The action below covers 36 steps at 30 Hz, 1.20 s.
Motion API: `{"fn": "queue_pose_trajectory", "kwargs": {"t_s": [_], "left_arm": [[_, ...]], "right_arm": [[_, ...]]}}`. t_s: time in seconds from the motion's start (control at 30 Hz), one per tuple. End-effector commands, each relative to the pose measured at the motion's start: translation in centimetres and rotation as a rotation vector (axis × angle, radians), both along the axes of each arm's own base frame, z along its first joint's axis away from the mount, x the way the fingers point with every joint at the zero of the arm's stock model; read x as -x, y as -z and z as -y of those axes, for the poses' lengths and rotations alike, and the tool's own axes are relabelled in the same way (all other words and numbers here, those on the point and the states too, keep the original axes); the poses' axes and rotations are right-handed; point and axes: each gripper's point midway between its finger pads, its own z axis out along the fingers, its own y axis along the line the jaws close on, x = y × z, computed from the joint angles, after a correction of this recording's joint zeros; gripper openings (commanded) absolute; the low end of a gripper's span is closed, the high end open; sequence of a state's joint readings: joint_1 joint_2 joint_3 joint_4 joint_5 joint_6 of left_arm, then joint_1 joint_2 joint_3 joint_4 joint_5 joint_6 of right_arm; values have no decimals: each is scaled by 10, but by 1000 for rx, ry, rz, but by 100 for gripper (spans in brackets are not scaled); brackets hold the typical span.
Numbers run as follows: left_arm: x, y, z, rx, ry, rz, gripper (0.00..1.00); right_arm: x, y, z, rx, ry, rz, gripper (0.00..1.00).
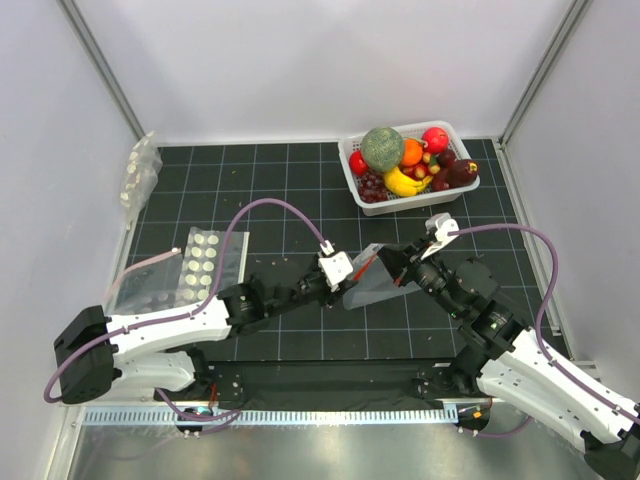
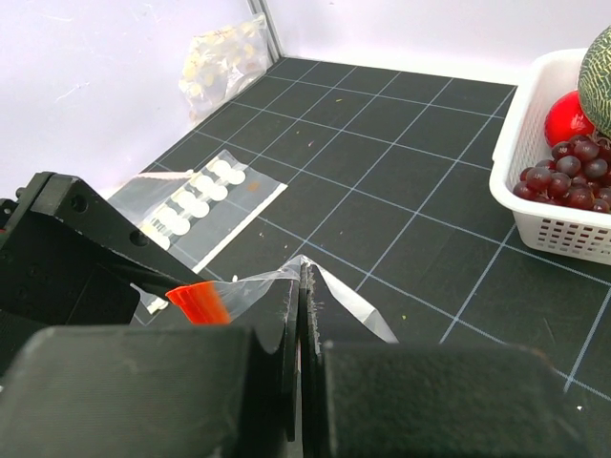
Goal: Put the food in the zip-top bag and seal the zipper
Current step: Open the zipper of the food storage bag.
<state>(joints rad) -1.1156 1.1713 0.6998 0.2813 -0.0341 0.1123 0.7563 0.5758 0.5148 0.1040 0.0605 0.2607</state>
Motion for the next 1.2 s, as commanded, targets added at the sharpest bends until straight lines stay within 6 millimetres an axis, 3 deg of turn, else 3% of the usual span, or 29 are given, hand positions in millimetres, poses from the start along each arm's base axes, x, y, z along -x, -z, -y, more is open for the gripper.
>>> {"fn": "queue_pose_trajectory", "kwargs": {"t_s": [0.0,0.43,0.63,0.87,1.17], "left_arm": [[-3,-37,6,101,-7,52,43],[10,-44,8,135,57,32,59],[7,-41,10,126,50,29,59],[-6,-32,10,87,-12,48,74],[-10,-31,16,66,-52,102,85]], "right_arm": [[4,-33,0,-63,-11,66,1],[3,-33,0,-60,-13,65,1],[3,-32,0,-60,-15,61,1],[3,-31,-2,-63,-19,49,1],[-1,-24,-9,-89,-18,-21,1]]}}
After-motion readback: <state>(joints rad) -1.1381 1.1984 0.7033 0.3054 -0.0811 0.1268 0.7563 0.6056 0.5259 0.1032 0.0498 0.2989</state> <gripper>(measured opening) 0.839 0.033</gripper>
